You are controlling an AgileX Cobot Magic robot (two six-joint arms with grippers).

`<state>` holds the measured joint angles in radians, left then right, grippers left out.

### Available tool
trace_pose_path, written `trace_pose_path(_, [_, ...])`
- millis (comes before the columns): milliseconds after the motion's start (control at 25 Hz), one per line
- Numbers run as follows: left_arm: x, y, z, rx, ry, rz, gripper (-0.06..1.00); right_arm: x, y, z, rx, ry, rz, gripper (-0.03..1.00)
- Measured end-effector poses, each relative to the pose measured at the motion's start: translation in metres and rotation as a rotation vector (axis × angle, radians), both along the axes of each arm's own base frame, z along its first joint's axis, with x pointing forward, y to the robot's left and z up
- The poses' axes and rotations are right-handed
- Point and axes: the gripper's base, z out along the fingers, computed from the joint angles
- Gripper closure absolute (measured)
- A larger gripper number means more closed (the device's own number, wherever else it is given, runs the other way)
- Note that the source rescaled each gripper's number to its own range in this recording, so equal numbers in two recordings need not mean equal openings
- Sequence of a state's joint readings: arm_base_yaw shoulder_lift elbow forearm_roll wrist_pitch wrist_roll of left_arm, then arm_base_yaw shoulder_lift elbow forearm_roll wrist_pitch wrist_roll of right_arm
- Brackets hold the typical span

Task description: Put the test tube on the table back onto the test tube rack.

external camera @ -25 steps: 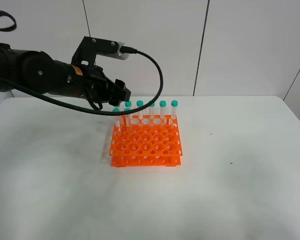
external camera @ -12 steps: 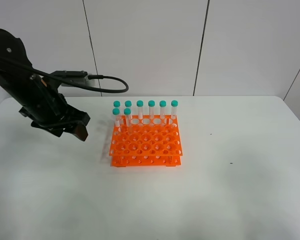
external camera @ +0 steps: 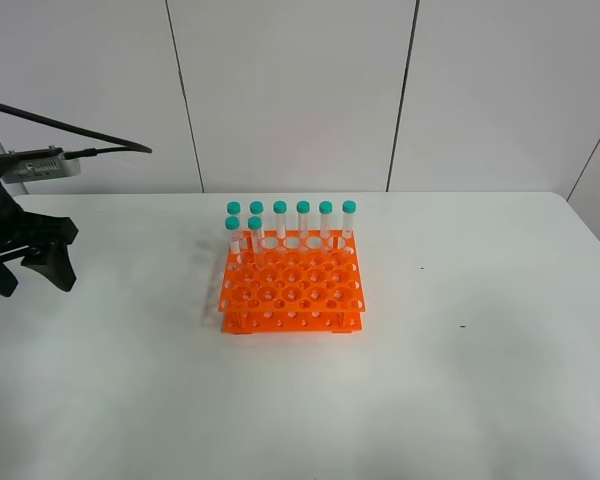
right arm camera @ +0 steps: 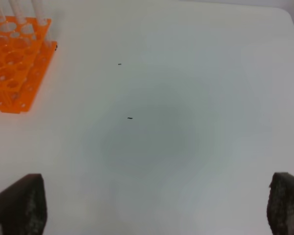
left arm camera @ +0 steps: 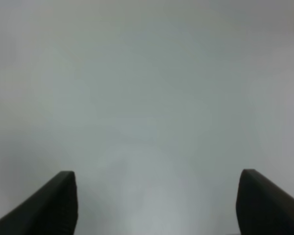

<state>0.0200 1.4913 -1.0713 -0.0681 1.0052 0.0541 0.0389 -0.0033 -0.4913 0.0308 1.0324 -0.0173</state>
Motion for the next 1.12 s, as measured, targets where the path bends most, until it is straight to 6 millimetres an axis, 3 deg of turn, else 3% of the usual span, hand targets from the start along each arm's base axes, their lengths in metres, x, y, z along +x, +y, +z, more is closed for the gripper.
trace_pose_path(280, [-0.088, -0.001, 0.011, 0.005, -0.056, -0.001, 0.02, 0.0, 0.0, 0.0, 0.0, 0.0, 0.0, -0.03])
trace_pose_path(480, [-0.157, -0.003, 0.004, 0.01, -0.17, -0.002, 0.02, 0.0, 0.0, 0.0, 0.0, 0.0, 0.0, -0.03])
trace_pose_path(600, [-0.188, -0.003, -0.003, 0.01, -0.249, 0.007, 0.02, 0.0, 0.0, 0.0, 0.0, 0.0, 0.0, -0.03])
trace_pose_path(840, [-0.225, -0.001, 0.012, 0.039, -0.487, 0.018, 0.02, 0.0, 0.0, 0.0, 0.0, 0.0, 0.0, -0.03])
trace_pose_path(1120, [-0.254, -0.002, 0.02, 0.043, -0.677, 0.019, 0.02, 0.0, 0.0, 0.0, 0.0, 0.0, 0.0, -0.03])
